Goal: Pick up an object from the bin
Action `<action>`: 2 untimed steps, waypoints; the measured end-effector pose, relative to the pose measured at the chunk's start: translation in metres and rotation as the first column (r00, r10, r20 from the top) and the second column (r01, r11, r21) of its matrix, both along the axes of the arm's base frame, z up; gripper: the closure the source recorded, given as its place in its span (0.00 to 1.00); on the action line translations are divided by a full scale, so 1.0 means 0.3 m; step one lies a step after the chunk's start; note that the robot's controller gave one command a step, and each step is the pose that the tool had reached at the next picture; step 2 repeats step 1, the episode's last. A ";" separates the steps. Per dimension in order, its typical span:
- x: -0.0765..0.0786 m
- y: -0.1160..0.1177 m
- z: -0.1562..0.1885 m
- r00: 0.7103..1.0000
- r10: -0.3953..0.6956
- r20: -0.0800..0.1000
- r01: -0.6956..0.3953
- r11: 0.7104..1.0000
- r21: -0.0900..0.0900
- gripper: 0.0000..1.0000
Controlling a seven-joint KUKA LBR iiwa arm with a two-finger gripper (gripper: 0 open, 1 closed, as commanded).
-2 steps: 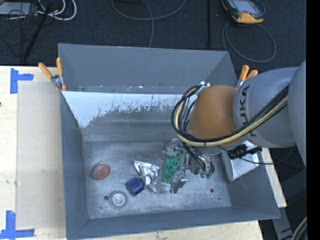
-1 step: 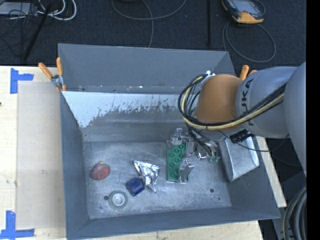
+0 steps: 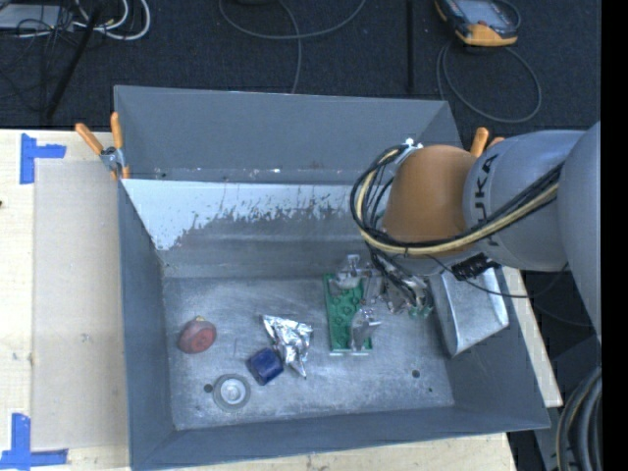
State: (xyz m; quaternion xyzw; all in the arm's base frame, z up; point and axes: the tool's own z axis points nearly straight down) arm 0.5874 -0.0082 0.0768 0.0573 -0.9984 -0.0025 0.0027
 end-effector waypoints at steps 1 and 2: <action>-0.002 0.009 0.437 0.968 0.252 0.013 -0.252 0.968 -0.007 1.00; -0.002 0.009 0.437 0.968 0.252 0.013 -0.252 0.968 -0.007 1.00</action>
Offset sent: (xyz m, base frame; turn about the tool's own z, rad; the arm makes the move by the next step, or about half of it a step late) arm -0.0024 0.0016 0.1279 -0.2542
